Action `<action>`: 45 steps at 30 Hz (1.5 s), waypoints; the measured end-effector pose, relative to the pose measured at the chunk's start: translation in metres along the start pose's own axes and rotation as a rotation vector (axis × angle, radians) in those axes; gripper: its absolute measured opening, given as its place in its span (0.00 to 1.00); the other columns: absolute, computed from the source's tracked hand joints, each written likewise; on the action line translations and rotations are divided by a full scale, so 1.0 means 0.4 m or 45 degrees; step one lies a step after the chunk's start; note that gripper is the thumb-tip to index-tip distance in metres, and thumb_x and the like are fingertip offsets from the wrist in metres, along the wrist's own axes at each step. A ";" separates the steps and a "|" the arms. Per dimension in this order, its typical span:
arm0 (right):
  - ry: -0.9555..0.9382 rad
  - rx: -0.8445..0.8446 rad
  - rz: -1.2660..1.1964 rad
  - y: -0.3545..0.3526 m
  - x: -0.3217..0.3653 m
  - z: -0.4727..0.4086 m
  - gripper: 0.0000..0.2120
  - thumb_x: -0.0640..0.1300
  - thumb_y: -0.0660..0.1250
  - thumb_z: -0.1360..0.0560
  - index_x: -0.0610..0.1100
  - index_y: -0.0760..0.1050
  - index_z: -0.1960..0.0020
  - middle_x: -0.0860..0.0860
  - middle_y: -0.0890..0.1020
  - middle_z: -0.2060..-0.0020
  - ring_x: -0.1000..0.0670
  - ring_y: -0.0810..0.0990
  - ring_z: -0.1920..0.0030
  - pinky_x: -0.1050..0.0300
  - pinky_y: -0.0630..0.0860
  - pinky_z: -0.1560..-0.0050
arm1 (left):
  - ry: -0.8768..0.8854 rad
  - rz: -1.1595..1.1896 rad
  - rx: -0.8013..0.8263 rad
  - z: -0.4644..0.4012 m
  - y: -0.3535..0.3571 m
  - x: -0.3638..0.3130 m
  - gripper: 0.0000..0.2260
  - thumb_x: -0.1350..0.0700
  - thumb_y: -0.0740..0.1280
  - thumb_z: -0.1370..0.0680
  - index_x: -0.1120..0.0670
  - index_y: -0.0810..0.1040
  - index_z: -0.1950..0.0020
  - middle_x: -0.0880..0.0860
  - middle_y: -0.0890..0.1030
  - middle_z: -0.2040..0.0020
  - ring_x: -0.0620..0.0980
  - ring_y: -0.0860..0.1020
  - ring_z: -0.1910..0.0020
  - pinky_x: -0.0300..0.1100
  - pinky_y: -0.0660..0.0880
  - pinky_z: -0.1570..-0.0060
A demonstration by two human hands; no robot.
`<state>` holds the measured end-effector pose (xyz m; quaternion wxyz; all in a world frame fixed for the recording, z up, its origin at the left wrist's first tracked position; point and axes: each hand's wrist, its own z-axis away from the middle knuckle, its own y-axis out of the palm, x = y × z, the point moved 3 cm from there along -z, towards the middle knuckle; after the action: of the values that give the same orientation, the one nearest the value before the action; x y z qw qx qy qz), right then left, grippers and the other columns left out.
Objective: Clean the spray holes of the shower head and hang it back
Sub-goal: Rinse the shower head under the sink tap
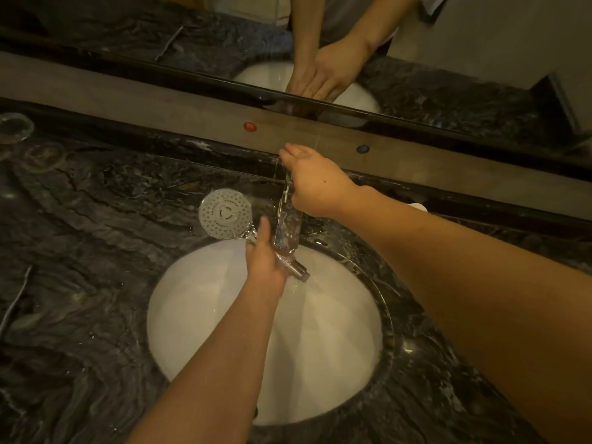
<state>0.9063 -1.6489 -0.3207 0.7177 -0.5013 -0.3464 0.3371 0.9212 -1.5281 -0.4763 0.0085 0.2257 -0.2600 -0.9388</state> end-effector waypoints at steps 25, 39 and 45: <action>0.022 -0.006 -0.013 -0.001 0.000 0.004 0.40 0.40 0.69 0.26 0.42 0.52 0.20 0.44 0.54 0.20 0.45 0.52 0.21 0.51 0.56 0.25 | 0.086 -0.955 0.049 0.164 -0.230 0.003 0.16 0.46 0.73 0.23 0.57 0.73 0.55 0.54 0.72 0.74 0.52 0.72 0.77 0.44 0.74 0.74; 0.015 0.009 -0.007 -0.007 0.004 0.009 0.39 0.41 0.68 0.25 0.41 0.52 0.20 0.44 0.54 0.21 0.44 0.52 0.21 0.51 0.56 0.24 | -0.149 -0.872 -0.012 0.142 -0.234 0.049 0.11 0.54 0.75 0.25 0.56 0.75 0.57 0.49 0.67 0.75 0.46 0.65 0.78 0.38 0.64 0.76; 0.016 0.004 0.008 -0.002 0.002 0.005 0.39 0.41 0.68 0.25 0.42 0.52 0.20 0.44 0.55 0.21 0.44 0.52 0.21 0.49 0.56 0.25 | -0.192 -1.001 0.042 0.128 -0.192 0.075 0.16 0.54 0.75 0.28 0.53 0.68 0.64 0.50 0.64 0.76 0.48 0.61 0.79 0.38 0.59 0.76</action>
<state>0.9054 -1.6475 -0.3194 0.7197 -0.5033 -0.3397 0.3365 0.8803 -1.4409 -0.4875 -0.3740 0.2384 -0.1687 -0.8802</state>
